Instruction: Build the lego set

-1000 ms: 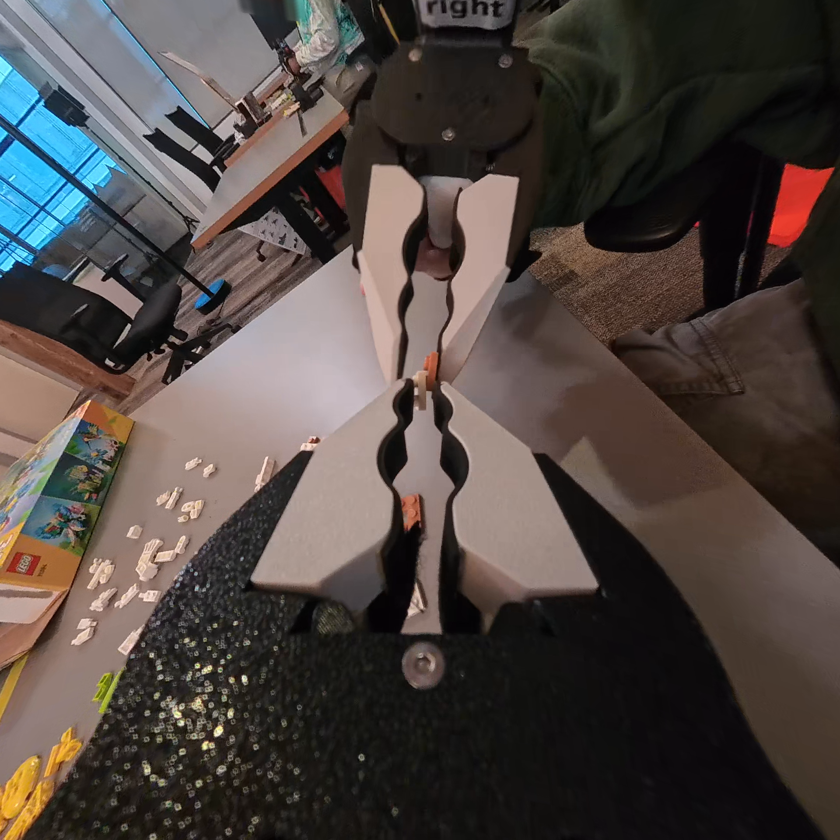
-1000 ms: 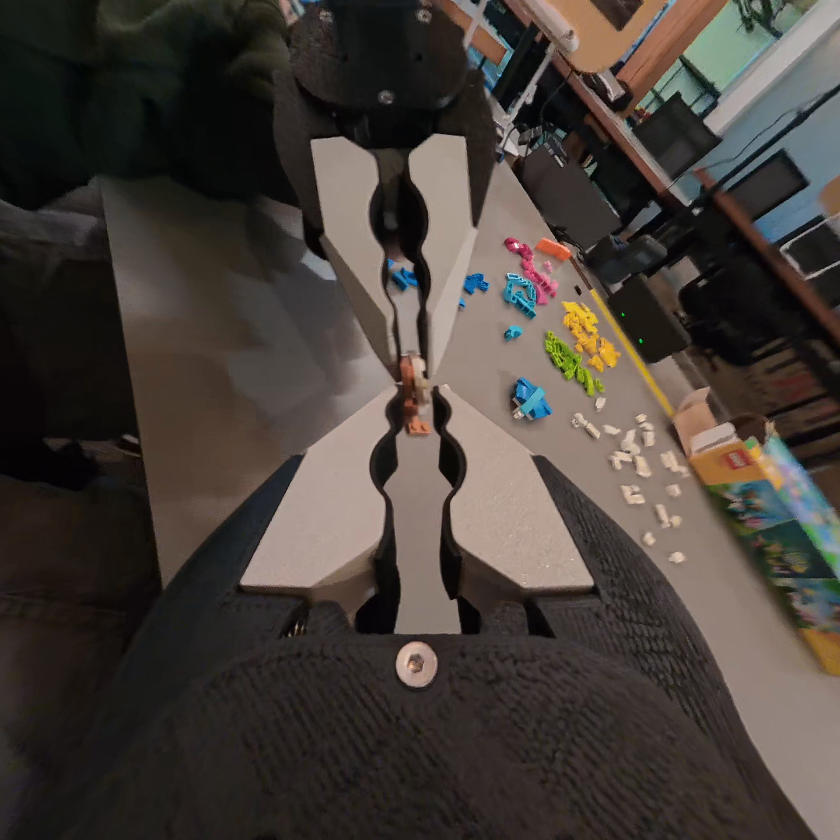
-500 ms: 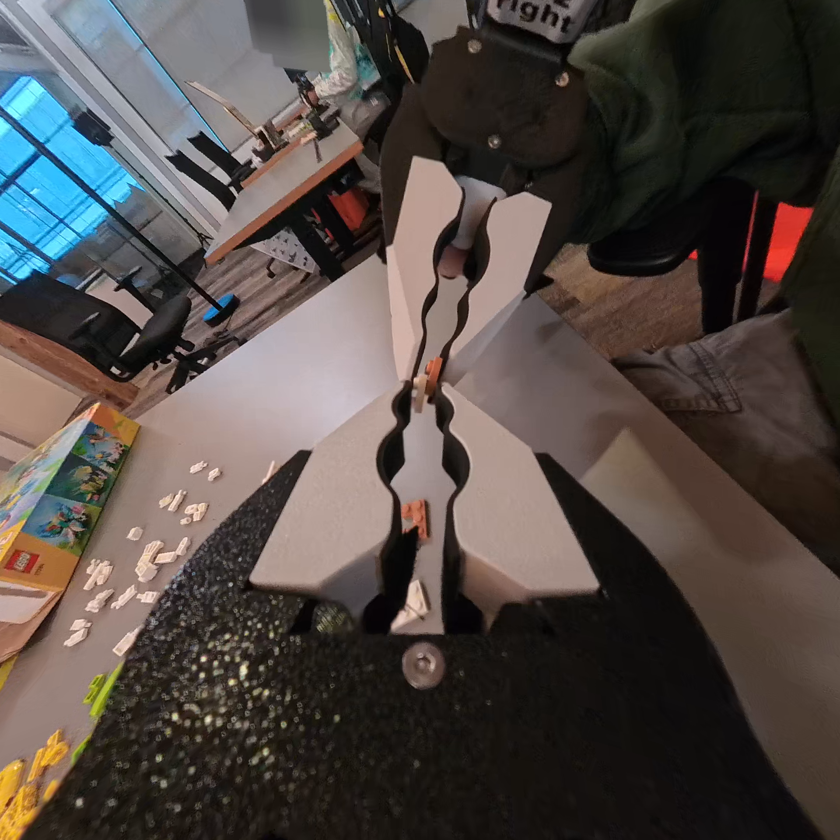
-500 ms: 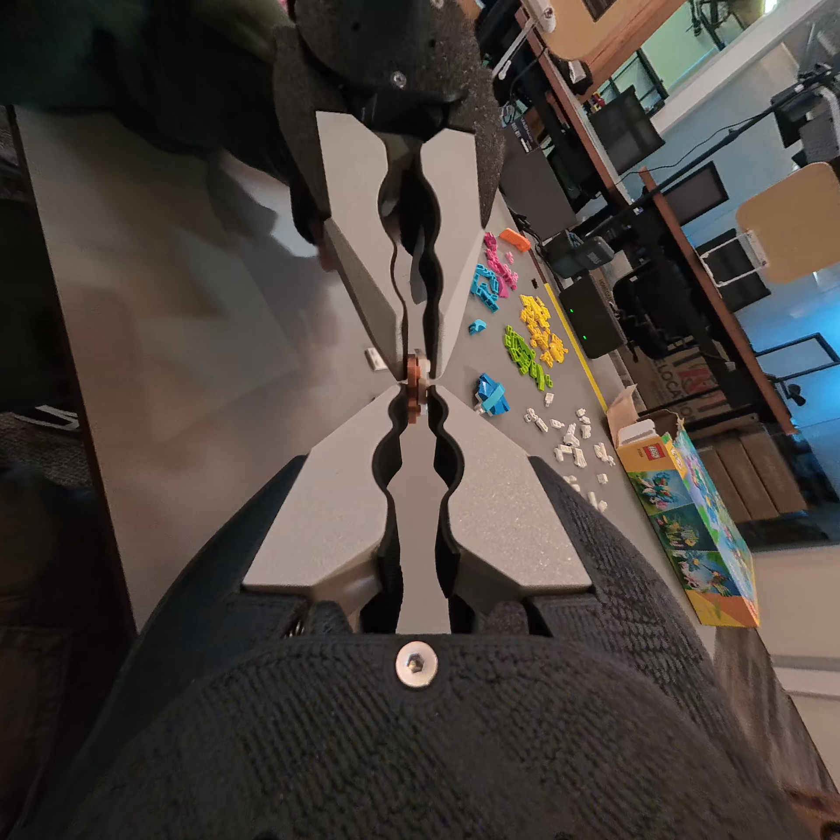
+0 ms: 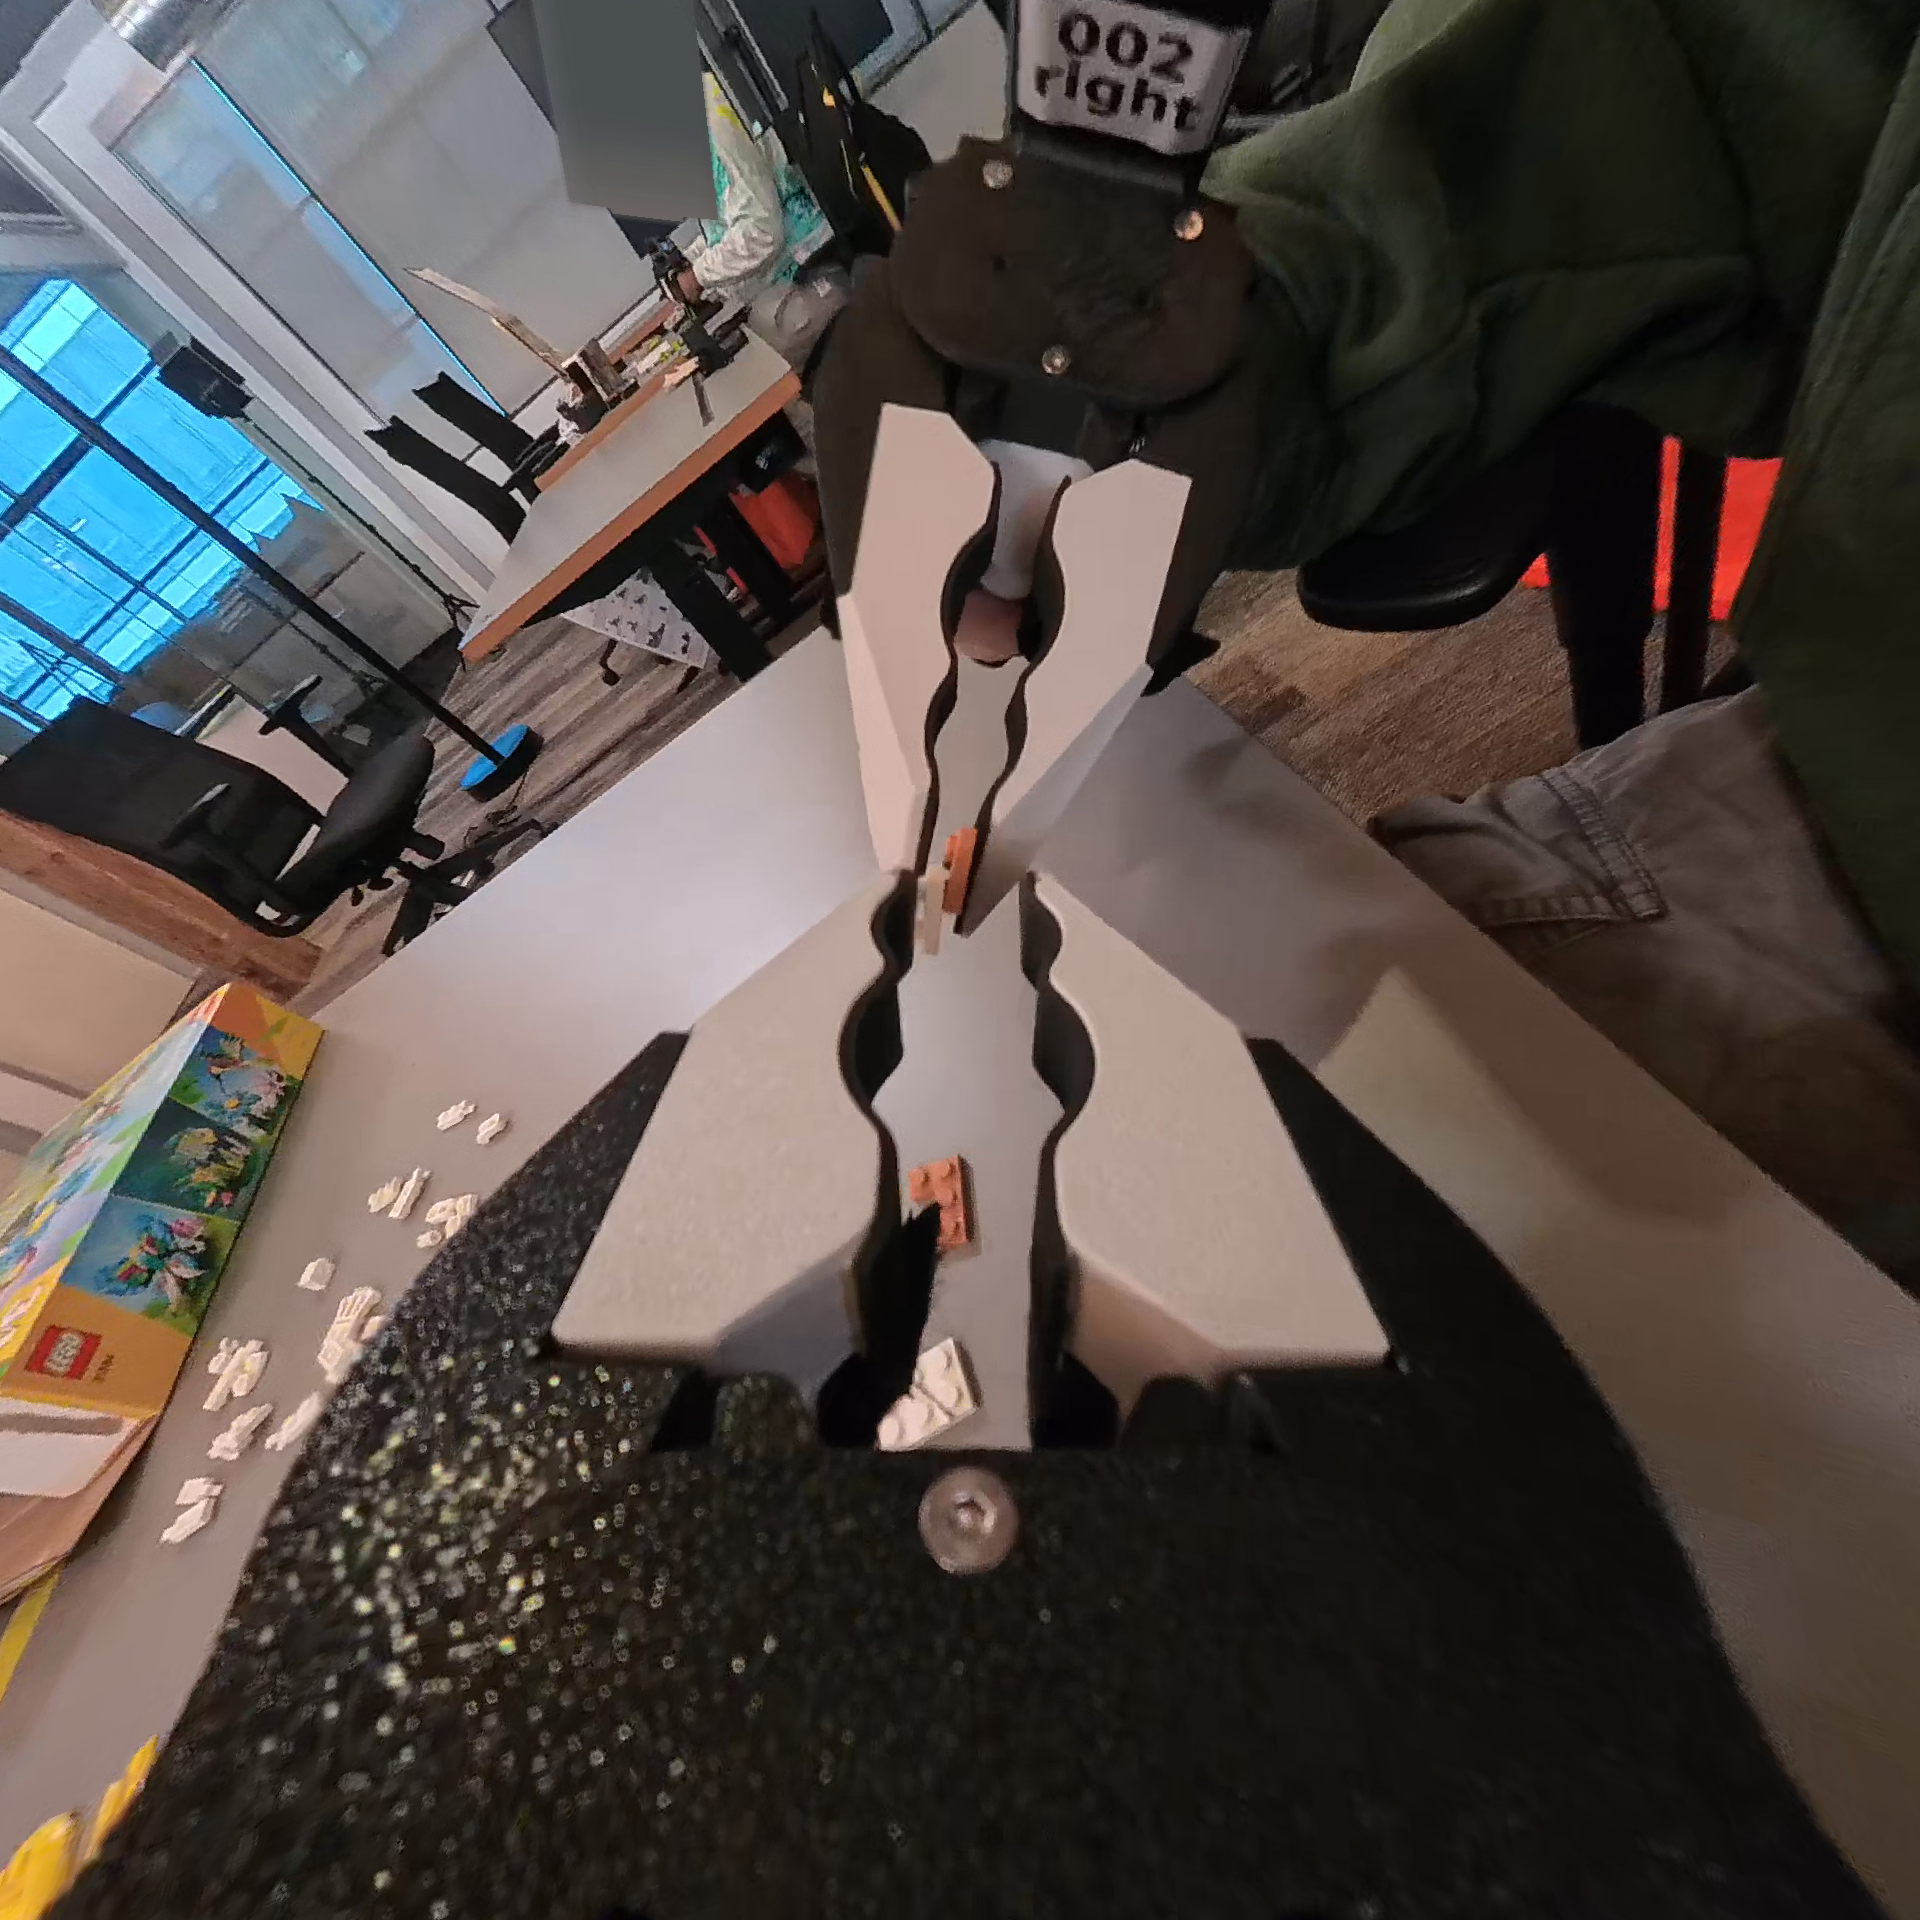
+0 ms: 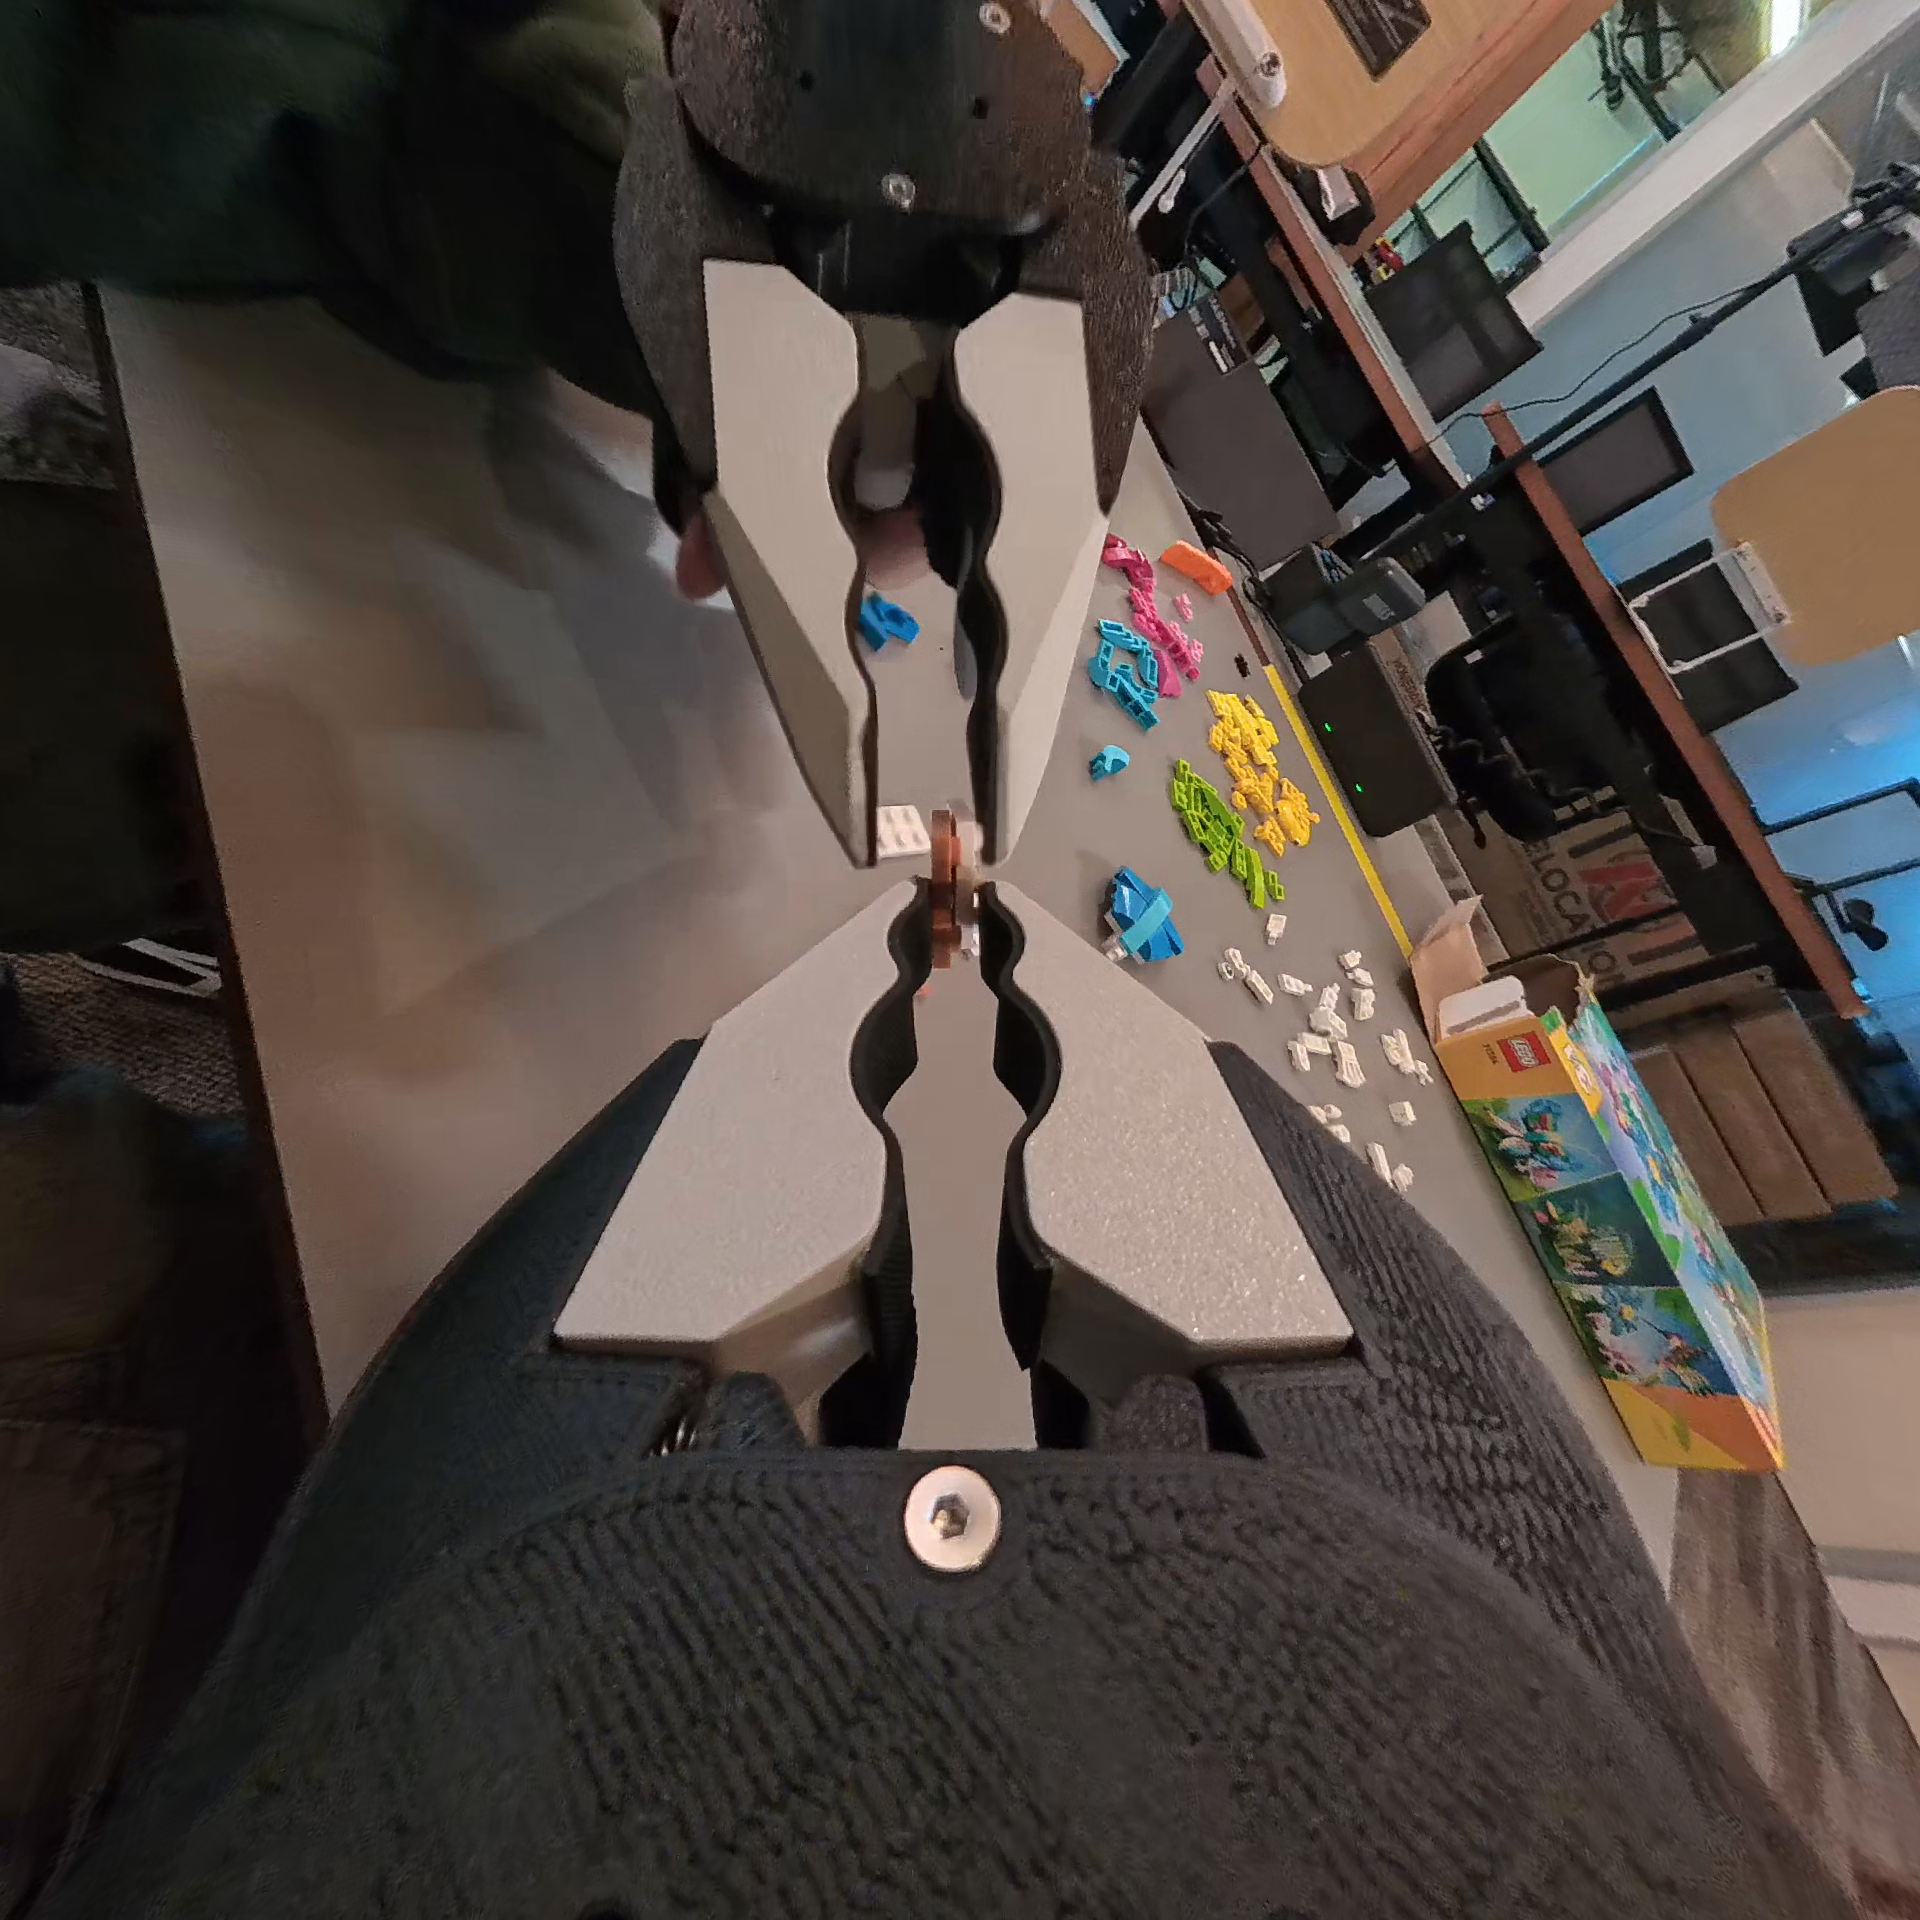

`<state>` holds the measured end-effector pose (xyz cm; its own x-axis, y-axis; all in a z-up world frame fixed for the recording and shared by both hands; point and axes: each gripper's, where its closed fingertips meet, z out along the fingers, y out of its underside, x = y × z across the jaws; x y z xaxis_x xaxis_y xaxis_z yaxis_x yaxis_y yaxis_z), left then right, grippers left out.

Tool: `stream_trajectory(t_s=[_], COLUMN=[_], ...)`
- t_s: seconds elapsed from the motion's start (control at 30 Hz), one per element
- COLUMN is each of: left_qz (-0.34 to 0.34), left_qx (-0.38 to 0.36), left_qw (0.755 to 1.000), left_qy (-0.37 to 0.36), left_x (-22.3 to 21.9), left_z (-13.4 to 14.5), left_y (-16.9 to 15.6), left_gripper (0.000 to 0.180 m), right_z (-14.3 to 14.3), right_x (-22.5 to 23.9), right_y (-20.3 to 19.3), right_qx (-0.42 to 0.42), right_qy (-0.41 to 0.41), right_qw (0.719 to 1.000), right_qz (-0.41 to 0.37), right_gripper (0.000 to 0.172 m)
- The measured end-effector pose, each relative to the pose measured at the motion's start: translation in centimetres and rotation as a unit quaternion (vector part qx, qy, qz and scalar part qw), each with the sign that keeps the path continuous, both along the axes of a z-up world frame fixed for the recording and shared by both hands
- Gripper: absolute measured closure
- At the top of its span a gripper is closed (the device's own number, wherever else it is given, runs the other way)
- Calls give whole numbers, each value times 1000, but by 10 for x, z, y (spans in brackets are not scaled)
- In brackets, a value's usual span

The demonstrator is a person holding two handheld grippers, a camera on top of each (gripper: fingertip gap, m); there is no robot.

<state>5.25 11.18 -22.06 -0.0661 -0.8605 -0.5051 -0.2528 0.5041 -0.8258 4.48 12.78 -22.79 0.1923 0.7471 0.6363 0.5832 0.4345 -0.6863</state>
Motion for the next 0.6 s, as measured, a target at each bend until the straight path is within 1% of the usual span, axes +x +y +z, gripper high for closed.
stream_trajectory(t_s=[0.03, 0.13, 0.23, 0.3, 0.4, 0.53, 0.6], left_qz=[5, 10, 12, 6, 3, 6, 13], left_qx=[7, 27, 38, 38, 49, 49, 67], left_qw=[1000, 1000, 999, 999, 999, 999, 997], left_qy=[5, 10, 5, 12, 16, 14, 23], left_x=[1, -1, -2, -2, -1, -1, -1], left_z=[-2, -1, 5, 4, 3, 4, 1], left_y=[1, 3, 3, 1, 0, 1, 3], left_gripper=[166, 174, 175, 175, 175, 175, 175], right_z=[0, -1, 5, 4, -3, -1, -3], right_x=[-1, -3, -4, -4, -4, -3, -1], right_y=[-1, -3, -3, -2, 0, 3, 5], right_qx=[0, 1, 0, 0, 8, 46, 78], right_qy=[-1, -2, 18, 16, -7, -36, -67], right_qw=[1000, 1000, 1000, 1000, 1000, 998, 994], right_qz=[1, 5, 4, -2, -11, -28, -44], right_gripper=[164, 164, 163, 162, 163, 164, 164])
